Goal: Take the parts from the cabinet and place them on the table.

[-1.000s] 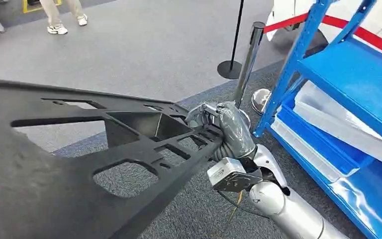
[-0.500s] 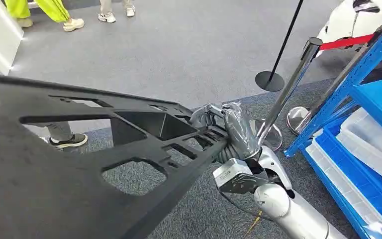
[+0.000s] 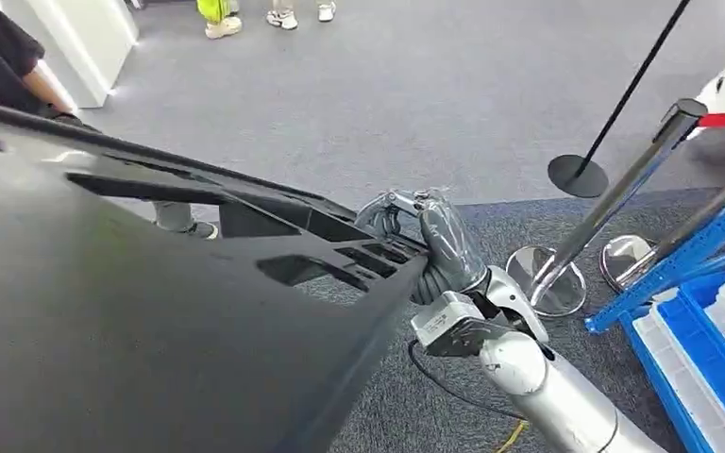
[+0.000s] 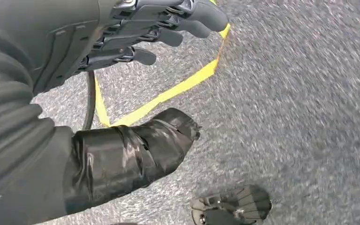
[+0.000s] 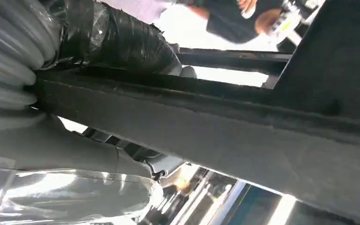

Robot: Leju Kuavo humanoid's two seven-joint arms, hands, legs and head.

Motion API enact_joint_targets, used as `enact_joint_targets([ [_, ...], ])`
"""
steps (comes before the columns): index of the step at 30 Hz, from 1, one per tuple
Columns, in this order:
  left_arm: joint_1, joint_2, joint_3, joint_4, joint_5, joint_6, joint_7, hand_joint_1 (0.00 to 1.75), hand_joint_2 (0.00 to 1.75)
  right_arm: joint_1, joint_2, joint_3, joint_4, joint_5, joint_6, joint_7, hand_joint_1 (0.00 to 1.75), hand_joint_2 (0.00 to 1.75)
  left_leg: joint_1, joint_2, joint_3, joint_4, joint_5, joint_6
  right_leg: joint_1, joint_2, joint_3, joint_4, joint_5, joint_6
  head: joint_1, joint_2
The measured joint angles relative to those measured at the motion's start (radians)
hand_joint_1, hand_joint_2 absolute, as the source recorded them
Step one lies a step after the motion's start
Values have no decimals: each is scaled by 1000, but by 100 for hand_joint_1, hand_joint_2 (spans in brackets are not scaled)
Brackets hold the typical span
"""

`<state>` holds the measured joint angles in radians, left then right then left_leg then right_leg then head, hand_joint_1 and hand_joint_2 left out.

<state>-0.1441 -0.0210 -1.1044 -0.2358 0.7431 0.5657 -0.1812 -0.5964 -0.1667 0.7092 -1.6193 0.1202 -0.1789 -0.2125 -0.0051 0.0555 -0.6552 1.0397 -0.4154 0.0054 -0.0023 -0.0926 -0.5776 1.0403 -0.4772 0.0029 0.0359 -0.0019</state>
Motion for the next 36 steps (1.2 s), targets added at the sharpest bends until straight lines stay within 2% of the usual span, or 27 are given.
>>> enact_joint_targets([
  [3, -2, -2, 0, 0, 3, 3, 0, 0, 175, -7, 9, 0, 14, -1, 4, -9, 175, 175, -6, -31, -3, -4, -1, 20, -5, -23, 12, -9, -3, 14, 6, 0],
  [4, -2, -2, 0, 0, 4, 3, 1, 0, 175, -11, 15, 1, 19, -1, 5, -10, 175, 175, -1, -42, 6, -16, 2, 29, -2, -33, 20, -10, -9, 24, 7, 0],
  [5, 0, -6, 0, 0, 5, 4, 2, 0, 175, -12, 18, 1, 22, -1, 5, -11, 175, 175, 5, -48, 21, -27, 6, 35, -10, -4, 19, 4, -21, 28, 12, 0],
  [6, -3, -7, 0, 0, 6, 6, 4, 0, 175, -13, 18, 1, 24, -1, 6, -13, 175, 175, 6, -59, 25, -28, 5, 39, -10, 36, 1, 49, -47, 27, 22, 0],
  [7, -7, -8, 0, 0, 7, 6, 4, 0, 175, -15, 18, 1, 25, -2, 8, -13, 175, 175, 5, -67, 25, -28, 5, 43, -7, 63, -34, 120, -80, 24, 29, 0],
  [9, -9, -11, 0, -1, 8, 7, 6, 0, 175, -12, 18, 1, 32, -4, 11, -15, 175, 175, 3, -92, 25, -27, 4, 49, -7, 85, -119, 268, -129, 23, 30, 0],
  [10, -9, -11, 0, -1, 9, 7, 6, 0, 175, -11, 18, 2, 35, -6, 16, -19, 175, 175, 2, -107, 25, -24, 3, 50, -7, 87, -143, 292, -120, 22, 29, 0],
  [11, -8, -11, 0, -1, 10, 7, 6, 0, 175, -12, 18, 4, 39, -9, 17, -21, 175, 175, 2, -120, 26, -21, 1, 49, -7, 89, -141, 269, -91, 21, 30, 0],
  [12, -7, -11, 0, -1, 10, 7, 6, 0, 175, -12, 18, 8, 41, -11, 18, -24, 175, 175, 2, -135, 27, -17, -2, 48, -7, 92, -119, 210, -44, 18, 30, 0],
  [13, -6, -12, 0, -1, 10, 7, 6, 0, 175, -13, 18, 12, 44, -13, 18, -26, 175, 175, 3, -150, 28, -12, -6, 44, -8, 103, -81, 116, 13, 15, 30, 0],
  [14, -6, -13, 0, -1, 10, 6, 6, 0, 175, -14, 18, 14, 46, -13, 18, -27, 175, 175, 5, -161, 28, -8, -10, 42, -10, 139, -52, 42, 47, 13, 31, 0],
  [15, -8, -14, 0, -1, 11, 6, 6, 0, 175, -15, 19, 17, 49, -14, 18, -29, 175, 175, 0, -171, 19, -2, -13, 36, -16, 180, -41, 17, 28, 11, 29, 0],
  [18, -2, -14, 1, -1, 11, 6, 5, 0, 175, -18, 19, 17, 53, -15, 18, -30, 175, 175, 14, -203, 8, -7, -3, 16, -6, 157, -32, 7, 28, 6, 29, 0],
  [19, 0, -14, 1, -1, 11, 6, 6, 0, 175, -20, 23, 17, 54, -19, 19, -31, 175, 175, 13, -211, 8, -9, -3, 10, -12, 147, -27, -2, 32, -1, 29, 0],
  [21, 1, -14, 1, -1, 11, 7, 6, 0, 175, -22, 28, 17, 55, -46, 34, -44, 175, 175, 7, -107, -13, 37, -32, 2, -14, 121, -14, -19, 36, -12, 25, 0],
  [22, -3, -14, 1, -1, 11, 7, 5, 0, 175, -22, 28, 17, 55, -70, 43, -55, 175, 175, 9, -86, -48, 101, -65, -3, -12, 105, -12, -19, 34, -16, 23, 0],
  [23, -5, -14, 1, -1, 11, 7, 5, 0, 175, -21, 28, 17, 56, -84, 50, -62, 175, 175, 11, -76, -85, 169, -94, -6, -10, 91, -11, -19, 32, -19, 18, 0],
  [24, -5, -16, 1, -1, 11, 6, 5, 0, 175, -19, 28, 17, 56, -94, 56, -67, 175, 175, 15, -72, -122, 235, -115, -10, -9, 75, -11, -18, 30, -21, 14, 0],
  [25, -4, -16, 1, -1, 11, 6, 5, 0, 175, -16, 28, 17, 56, -99, 58, -70, 175, 175, 19, -71, -147, 274, -118, -13, -8, 61, -11, -18, 28, -20, 14, 0],
  [26, -2, -16, 1, -1, 11, 6, 5, 0, 175, -16, 28, 17, 56, -103, 59, -73, 175, 175, 21, -69, -144, 262, -99, -16, -8, 47, -10, -17, 26, -20, 13, 0],
  [27, 0, -17, 1, -1, 11, 6, 5, 0, 175, -17, 28, 17, 56, -103, 60, -74, 175, 175, 23, -63, -116, 205, -62, -17, -8, 35, -9, -15, 22, -17, 12, 0],
  [28, 2, -17, 1, -1, 11, 6, 5, 0, 175, -17, 28, 17, 56, -103, 60, -74, 175, 175, 24, -52, -67, 115, -19, -17, -8, 23, -7, -13, 19, -14, 11, 0],
  [29, 1, -17, 1, -1, 11, 6, 5, 0, 175, -17, 28, 17, 56, -103, 60, -75, 175, 175, 23, -29, -18, 29, 14, -14, -8, 13, -4, -11, 15, -10, 11, 0],
  [30, -1, -17, 1, -1, 11, 5, 5, 0, 175, -17, 28, 17, 56, -103, 60, -76, 175, 175, 13, 1, -2, -5, -1, -6, -2, 5, -1, -11, 11, -4, 11, 0],
  [34, 1, -16, 1, -1, 11, 5, 4, 0, 175, -20, 30, 17, 56, -104, 63, -77, 175, 175, 6, -39, 4, -18, 4, 22, 0, -27, 16, -19, 4, 20, 13, 0],
  [35, 5, -17, 1, -1, 11, 5, 5, 0, 175, -20, 31, 17, 56, -104, 63, -77, 175, 175, 19, -48, 21, -30, 10, 29, -10, -11, 17, -11, -5, 25, 15, 0],
  [36, 3, -17, 1, -1, 10, 5, 4, 0, 175, -21, 32, 17, 56, -104, 63, -77, 175, 175, 19, -57, 25, -35, 10, 33, -10, 36, 8, 19, -24, 26, 19, 0],
])
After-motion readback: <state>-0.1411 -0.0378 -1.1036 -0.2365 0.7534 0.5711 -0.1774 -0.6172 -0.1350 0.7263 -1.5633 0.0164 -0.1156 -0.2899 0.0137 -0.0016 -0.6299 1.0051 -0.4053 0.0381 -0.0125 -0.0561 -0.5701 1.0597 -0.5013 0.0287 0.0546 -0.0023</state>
